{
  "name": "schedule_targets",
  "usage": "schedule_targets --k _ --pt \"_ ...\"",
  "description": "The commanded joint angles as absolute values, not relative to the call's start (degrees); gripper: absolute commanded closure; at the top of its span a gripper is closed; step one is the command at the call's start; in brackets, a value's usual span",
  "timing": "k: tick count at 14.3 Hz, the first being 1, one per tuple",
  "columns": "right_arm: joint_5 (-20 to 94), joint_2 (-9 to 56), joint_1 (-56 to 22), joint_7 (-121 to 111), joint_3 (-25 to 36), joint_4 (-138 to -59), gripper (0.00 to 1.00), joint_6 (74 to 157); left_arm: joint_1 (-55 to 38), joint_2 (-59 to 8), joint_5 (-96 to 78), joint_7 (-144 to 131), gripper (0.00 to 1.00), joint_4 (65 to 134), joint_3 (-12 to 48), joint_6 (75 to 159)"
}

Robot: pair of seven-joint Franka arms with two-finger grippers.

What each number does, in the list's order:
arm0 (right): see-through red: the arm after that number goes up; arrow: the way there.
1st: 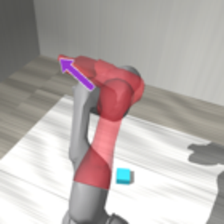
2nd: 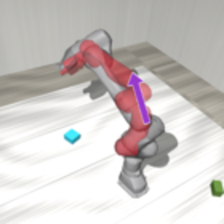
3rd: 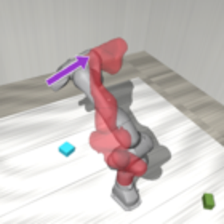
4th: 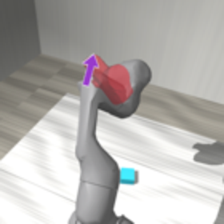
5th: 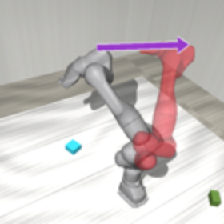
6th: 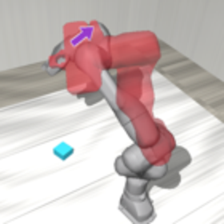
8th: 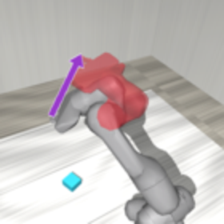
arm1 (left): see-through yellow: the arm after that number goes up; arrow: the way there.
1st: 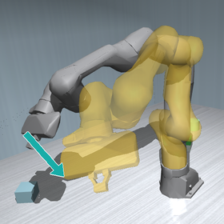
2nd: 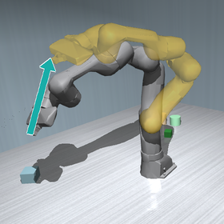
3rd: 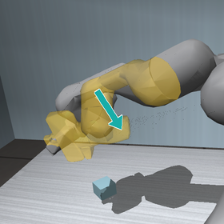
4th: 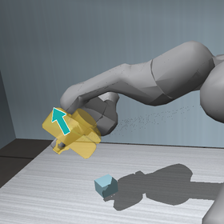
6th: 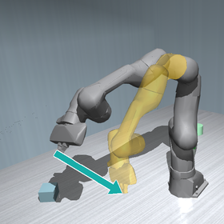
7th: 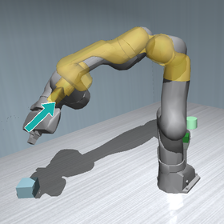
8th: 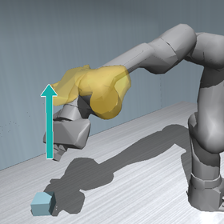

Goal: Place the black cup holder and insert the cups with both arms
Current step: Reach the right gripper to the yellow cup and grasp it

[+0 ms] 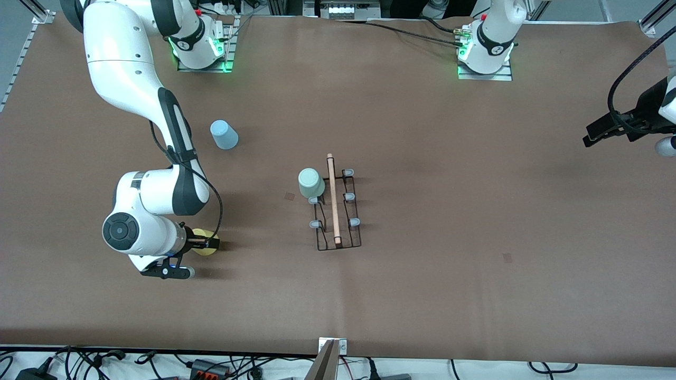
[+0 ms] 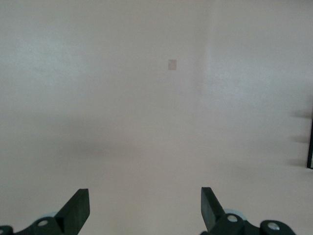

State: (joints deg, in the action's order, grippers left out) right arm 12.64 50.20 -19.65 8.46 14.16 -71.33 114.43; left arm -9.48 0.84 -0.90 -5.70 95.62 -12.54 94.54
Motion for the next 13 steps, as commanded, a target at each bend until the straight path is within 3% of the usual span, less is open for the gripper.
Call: schedule_targets --k 1,4,5,7,8,11,13 --pt "12.04 49.92 -18.9 7.65 13.8 -71.71 0.0 112.94 -9.58 0.18 -1.49 -4.66 0.0 93.96 -12.74 93.34" --pt "12.04 50.01 -18.9 7.65 13.8 -72.07 0.0 112.94 -9.14 0.09 -1.67 -4.66 0.0 93.96 -12.74 93.51" --pt "12.04 50.01 -18.9 7.65 13.8 -72.07 0.07 112.94 -9.05 -0.17 -1.76 -4.66 0.0 93.87 -12.83 93.78" --pt "12.13 50.01 -18.9 7.65 13.8 -71.98 0.45 112.94 -9.14 -0.44 -1.84 -4.66 0.0 93.08 -12.83 93.78" --pt "12.39 49.84 -18.9 7.65 13.8 -71.98 0.58 112.77 -9.05 -0.61 -1.93 -4.66 0.0 92.99 -12.83 93.78" --pt "12.65 48.26 -19.07 5.37 13.54 -67.78 0.73 109.61 -8.96 -0.62 -1.85 -4.48 0.0 92.81 -12.83 93.6" --pt "12.92 47.9 -19.51 5.19 13.45 -63.39 0.76 106.8 -8.96 -0.44 -1.85 -2.04 0.0 92.72 -12.83 93.6"
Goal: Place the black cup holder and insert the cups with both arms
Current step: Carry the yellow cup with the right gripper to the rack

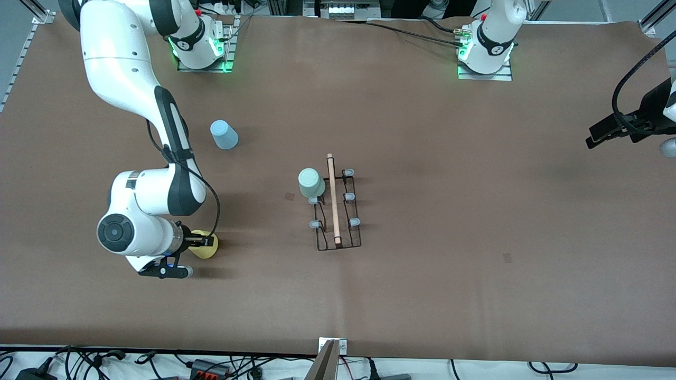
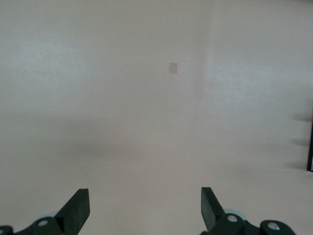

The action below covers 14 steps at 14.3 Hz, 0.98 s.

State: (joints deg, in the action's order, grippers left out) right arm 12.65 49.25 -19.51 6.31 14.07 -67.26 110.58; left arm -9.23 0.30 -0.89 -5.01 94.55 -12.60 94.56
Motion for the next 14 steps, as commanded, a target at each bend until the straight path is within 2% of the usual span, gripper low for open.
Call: schedule_targets --k 1,5,8,14 --pt "13.09 47.38 -19.95 5.19 12.75 -61.8 0.76 105.05 -8.79 -0.44 -1.85 -1.06 0.0 92.64 -13.01 93.78" --pt "12.83 43.68 -21.87 13.94 6.16 -61.17 0.76 103.27 -6.94 -0.44 -1.93 -0.18 0.0 92.72 -12.66 93.6" --pt "12.92 43.07 -26.09 19.49 6.06 -60.47 0.76 104.58 -6.86 -0.53 -1.93 -0.18 0.0 92.64 -12.66 93.69" --pt "12.92 43.42 -32.16 25.75 5.98 -60.56 0.75 113.01 -6.15 -0.7 -2.02 -0.18 0.0 92.64 -12.57 93.78"
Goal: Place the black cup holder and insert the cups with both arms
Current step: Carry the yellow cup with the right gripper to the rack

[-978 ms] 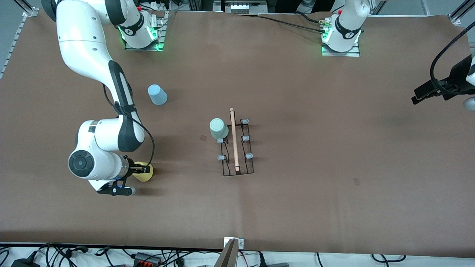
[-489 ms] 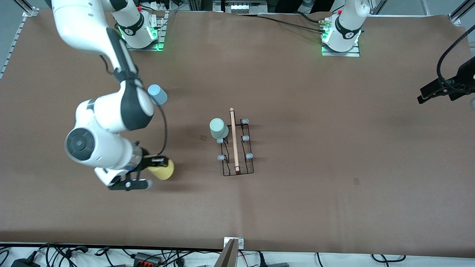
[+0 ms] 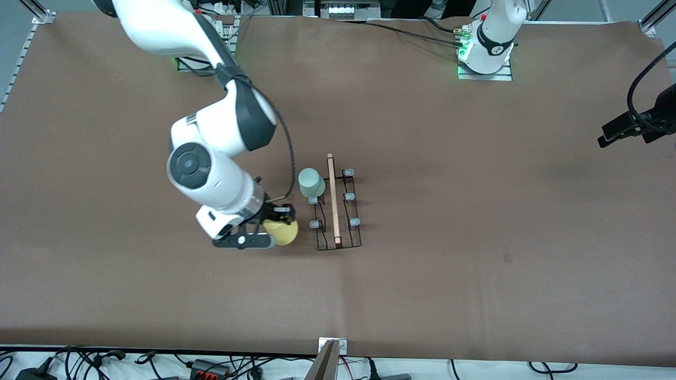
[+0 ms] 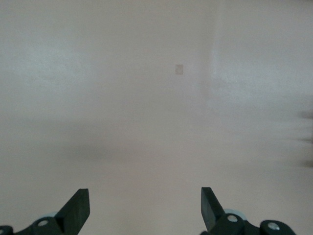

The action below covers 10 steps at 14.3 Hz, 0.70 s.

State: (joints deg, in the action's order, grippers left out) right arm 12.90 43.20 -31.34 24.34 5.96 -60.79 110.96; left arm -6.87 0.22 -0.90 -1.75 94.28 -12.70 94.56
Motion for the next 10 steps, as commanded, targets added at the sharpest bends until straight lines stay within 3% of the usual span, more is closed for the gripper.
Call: schedule_targets --k 1,5,10 --pt "12.92 43.59 -32.52 25.93 5.98 -60.56 0.75 113.81 -5.98 -0.79 -2.02 -0.18 0.0 92.72 -12.57 93.78" --pt "12.66 44.38 -34.62 26.54 5.98 -60.91 0.75 114.43 -0.62 -0.79 -1.93 -0.18 0.0 92.64 -6.61 93.78" --pt "12.48 45.44 -35.6 27.86 6.06 -60.91 0.75 114.96 -0.44 -0.7 -1.93 -0.18 0.0 92.55 -6.5 93.78"
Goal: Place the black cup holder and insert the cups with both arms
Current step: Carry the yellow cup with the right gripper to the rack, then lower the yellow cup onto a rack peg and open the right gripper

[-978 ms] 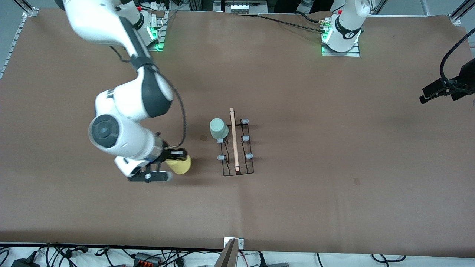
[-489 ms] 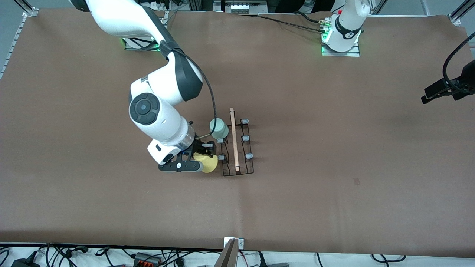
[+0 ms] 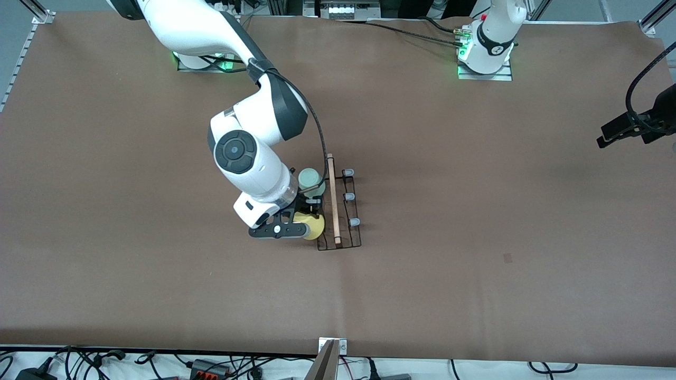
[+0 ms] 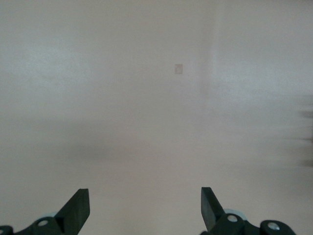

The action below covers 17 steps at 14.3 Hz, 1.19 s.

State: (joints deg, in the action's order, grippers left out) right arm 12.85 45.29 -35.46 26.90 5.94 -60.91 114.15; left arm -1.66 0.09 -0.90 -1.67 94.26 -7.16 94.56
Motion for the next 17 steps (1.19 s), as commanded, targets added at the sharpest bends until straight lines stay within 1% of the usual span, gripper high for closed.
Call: schedule_targets --k 1,7,8,9,10,12,15,17 --pt "12.48 45.87 -35.68 27.86 6.06 -60.91 0.75 115.57 -0.44 -0.7 -1.93 -0.18 0.0 92.55 -6.5 93.78" --pt "12.74 48.16 -36.12 27.86 5.98 -60.91 0.73 119.53 -0.27 -0.7 -2.02 -0.18 0.0 92.64 -6.42 93.17" --pt "12.74 48.34 -36.21 27.77 5.89 -60.91 0.71 119.53 -0.35 -0.62 -2.02 -0.18 0.0 92.64 -6.42 93.16" --pt "12.83 48.43 -36.38 27.69 5.98 -60.91 0.55 119.44 -0.35 -0.62 -1.93 -0.18 0.0 92.64 -6.42 93.16" --pt "12.75 48.43 -36.39 27.69 5.98 -60.91 0.01 119.36 -0.53 -0.53 -1.93 -0.35 0.0 92.55 -6.33 93.16" --pt "12.66 47.99 -36.39 27.86 5.98 -60.91 0.0 118.22 -0.44 -0.35 -2.11 -0.53 0.0 92.99 -6.33 91.24" --pt "12.66 46.33 -35.69 27.69 6.77 -60.64 0.0 114.44 -1.05 -0.97 -1.41 -0.26 0.0 92.46 -6.33 93.77" --pt "12.39 45.36 -34.64 27.6 7.99 -60.64 0.0 111.9 -1.05 -0.88 -1.41 -0.26 0.0 92.72 -6.07 93.17"
